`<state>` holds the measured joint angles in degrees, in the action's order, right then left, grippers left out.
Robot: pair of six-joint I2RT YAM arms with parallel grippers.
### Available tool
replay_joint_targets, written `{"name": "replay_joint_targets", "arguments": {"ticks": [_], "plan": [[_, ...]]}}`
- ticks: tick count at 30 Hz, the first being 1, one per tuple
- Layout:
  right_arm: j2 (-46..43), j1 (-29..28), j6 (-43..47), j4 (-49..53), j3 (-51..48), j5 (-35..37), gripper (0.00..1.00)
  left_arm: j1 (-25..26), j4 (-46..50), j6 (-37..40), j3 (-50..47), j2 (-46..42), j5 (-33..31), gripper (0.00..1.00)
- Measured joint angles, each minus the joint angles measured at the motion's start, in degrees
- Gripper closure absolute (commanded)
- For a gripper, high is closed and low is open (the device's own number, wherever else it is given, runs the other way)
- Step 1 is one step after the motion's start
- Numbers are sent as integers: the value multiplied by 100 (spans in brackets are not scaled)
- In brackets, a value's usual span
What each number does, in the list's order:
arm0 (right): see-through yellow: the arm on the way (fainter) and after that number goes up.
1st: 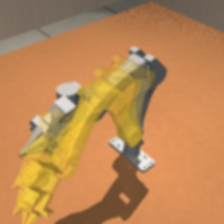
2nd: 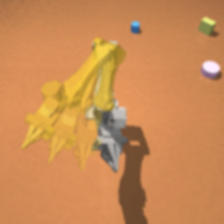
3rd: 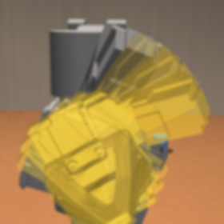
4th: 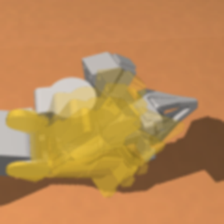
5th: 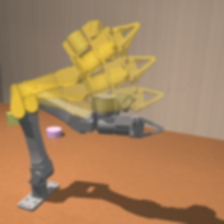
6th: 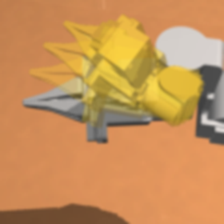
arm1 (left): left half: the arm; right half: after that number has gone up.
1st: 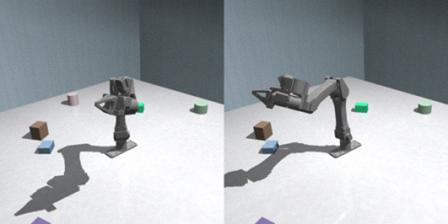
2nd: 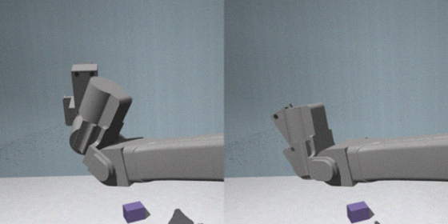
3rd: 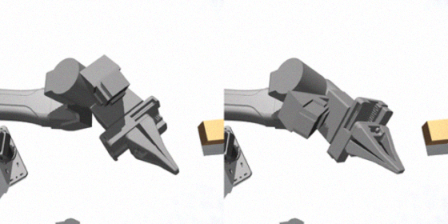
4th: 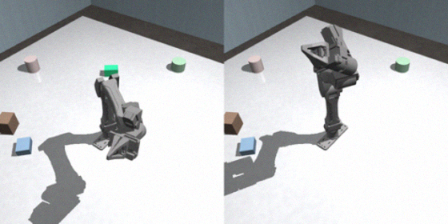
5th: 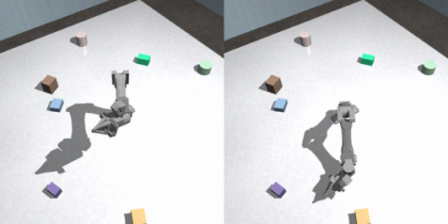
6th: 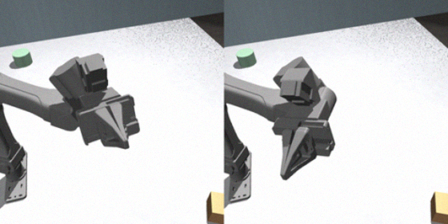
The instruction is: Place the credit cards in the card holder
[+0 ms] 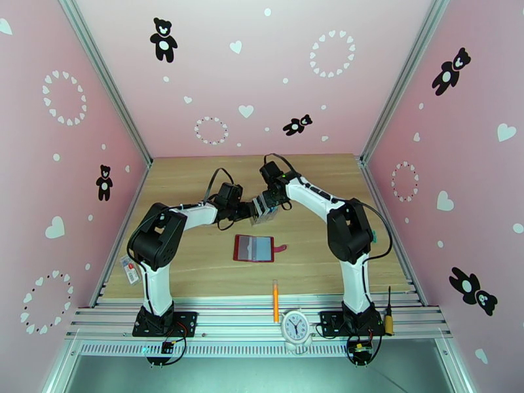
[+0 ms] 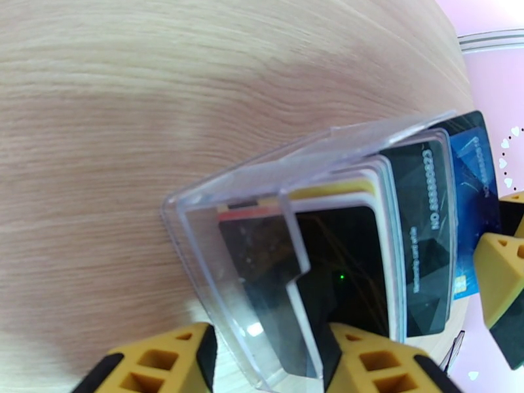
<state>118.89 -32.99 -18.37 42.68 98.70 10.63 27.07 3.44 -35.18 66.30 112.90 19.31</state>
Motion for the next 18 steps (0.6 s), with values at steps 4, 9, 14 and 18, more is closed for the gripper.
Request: {"name": "replay_joint_targets", "arguments": {"ticks": [4,9,14,18], "plan": [[0,2,-4,15,20,4,55,0,17,0,11,4,2,51],[7,9,-4,26,50,-24,52,0,35,0,33,22,22,51],[140,17,-7,63,354,-81,51,0,39,0,42,26,44,51],[293,17,-9,90,540,-142,51,0,39,0,42,26,46,52]]}}
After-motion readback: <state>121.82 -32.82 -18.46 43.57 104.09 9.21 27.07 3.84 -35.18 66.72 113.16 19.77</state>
